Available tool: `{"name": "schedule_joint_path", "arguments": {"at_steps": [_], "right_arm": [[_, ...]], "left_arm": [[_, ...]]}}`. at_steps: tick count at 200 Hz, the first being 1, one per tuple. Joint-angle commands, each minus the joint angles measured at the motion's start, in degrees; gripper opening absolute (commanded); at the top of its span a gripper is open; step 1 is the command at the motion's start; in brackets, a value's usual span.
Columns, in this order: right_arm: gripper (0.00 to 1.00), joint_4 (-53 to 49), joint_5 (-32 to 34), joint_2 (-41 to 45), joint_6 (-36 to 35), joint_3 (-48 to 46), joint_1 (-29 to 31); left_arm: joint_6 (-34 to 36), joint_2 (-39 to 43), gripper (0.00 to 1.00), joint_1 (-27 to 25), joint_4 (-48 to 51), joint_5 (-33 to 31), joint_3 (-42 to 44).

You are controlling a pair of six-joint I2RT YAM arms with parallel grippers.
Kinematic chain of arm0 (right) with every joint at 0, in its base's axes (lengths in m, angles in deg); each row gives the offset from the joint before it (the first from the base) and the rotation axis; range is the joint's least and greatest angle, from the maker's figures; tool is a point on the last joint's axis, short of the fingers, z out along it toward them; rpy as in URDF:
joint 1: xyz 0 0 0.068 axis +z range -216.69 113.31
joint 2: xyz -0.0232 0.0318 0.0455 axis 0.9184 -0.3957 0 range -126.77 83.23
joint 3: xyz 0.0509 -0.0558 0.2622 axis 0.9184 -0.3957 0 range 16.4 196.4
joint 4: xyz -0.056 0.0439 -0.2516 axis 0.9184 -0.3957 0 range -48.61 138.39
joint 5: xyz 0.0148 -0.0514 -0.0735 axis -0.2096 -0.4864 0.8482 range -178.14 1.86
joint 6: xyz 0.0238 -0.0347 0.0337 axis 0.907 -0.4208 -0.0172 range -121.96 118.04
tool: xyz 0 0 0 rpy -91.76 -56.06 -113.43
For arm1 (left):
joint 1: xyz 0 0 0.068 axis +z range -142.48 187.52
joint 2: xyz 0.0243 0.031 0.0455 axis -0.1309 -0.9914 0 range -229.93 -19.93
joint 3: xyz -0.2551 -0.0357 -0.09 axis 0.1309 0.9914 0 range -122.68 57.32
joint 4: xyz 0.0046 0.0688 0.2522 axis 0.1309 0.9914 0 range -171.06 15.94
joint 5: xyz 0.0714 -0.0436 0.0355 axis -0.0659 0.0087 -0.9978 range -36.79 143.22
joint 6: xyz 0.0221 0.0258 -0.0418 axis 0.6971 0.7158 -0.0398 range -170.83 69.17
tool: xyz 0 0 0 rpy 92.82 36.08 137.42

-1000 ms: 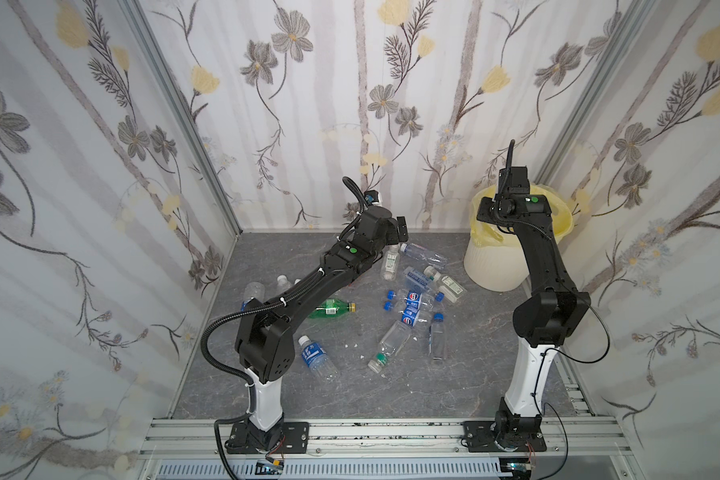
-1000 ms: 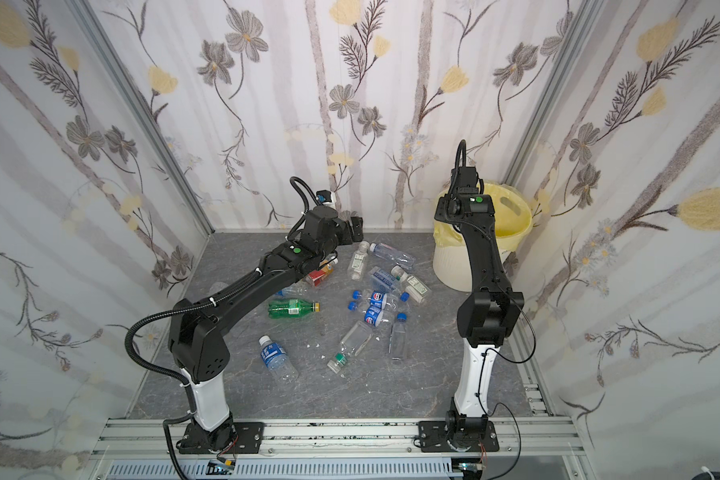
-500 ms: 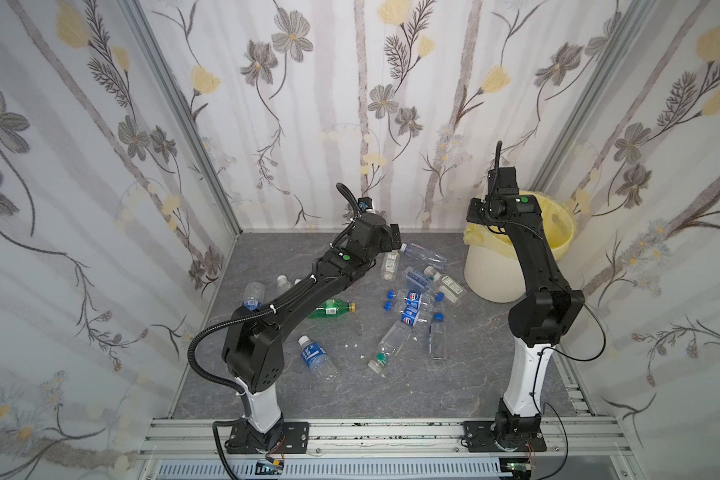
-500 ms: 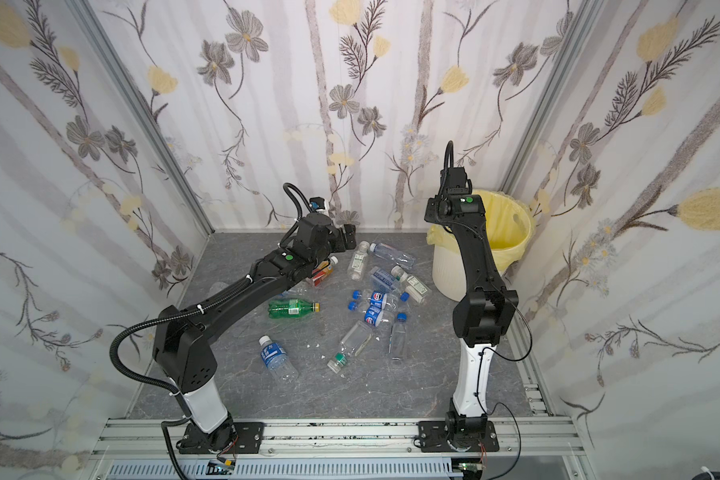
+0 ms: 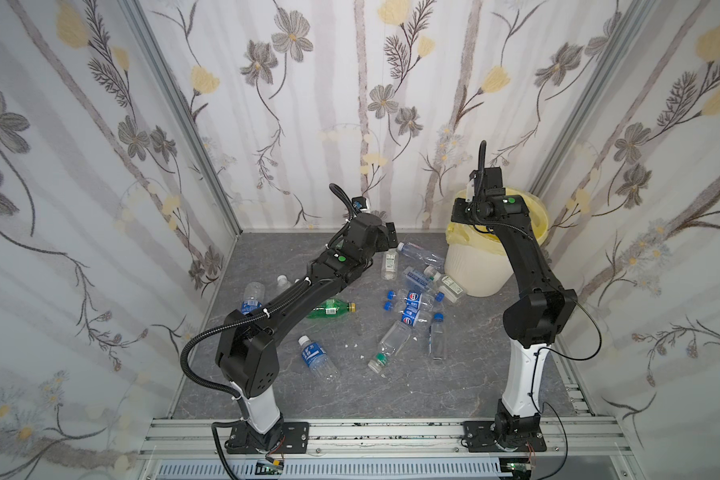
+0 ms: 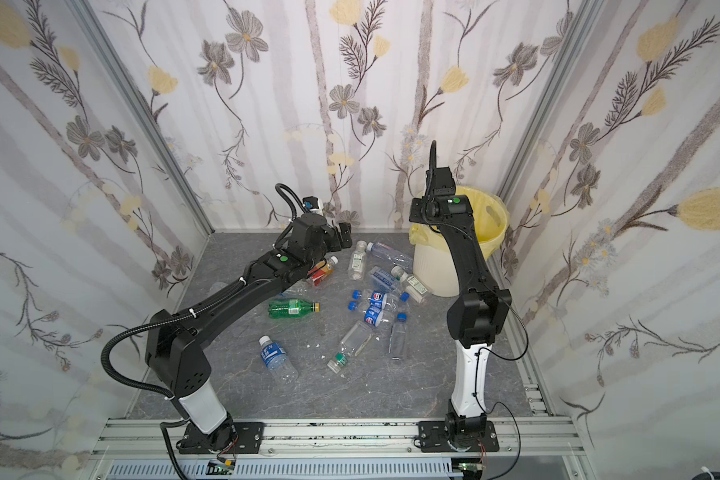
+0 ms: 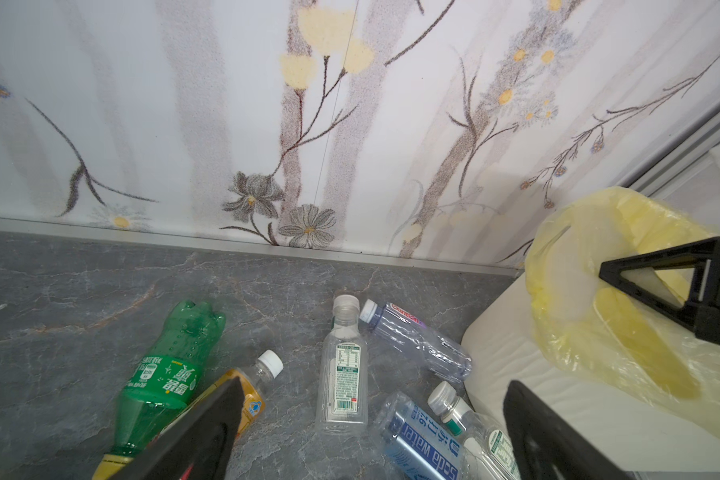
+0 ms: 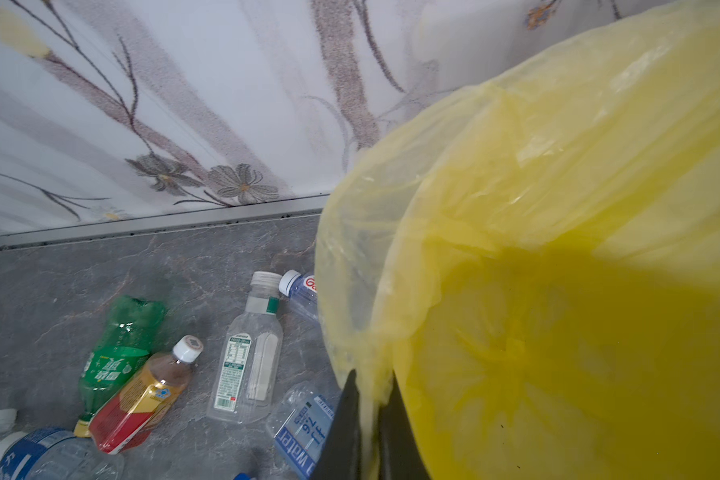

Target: Throw the plastic bottles in the bin

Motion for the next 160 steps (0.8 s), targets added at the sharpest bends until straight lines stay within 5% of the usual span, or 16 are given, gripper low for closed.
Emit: {"name": "schedule_joint_path", "arguments": {"at_steps": [1,31,96,160], "right_arm": [[0.0,3.1,-6.7,-0.8,4.1,0.2,1.6],[0.0,3.4,-7.0,-1.0,4.6,0.2,3.3],[0.04,2.9,-7.0,-1.6,4.7,0.2,6.7],[0.13,1.6,-5.4,-1.2,5.4,0.2,7.3]], "left_arm": [[-8.0,1.8,1.0,1.8,-0.4,0.9,2.5],[-7.2,4.2,1.0,2.8,-0.4,1.2,5.9],[-5.5,9.1,1.0,3.3,-0.4,-9.2,10.5],[-11.6,12.7,1.0,6.2,-0.4,-1.9,15.3]]}}
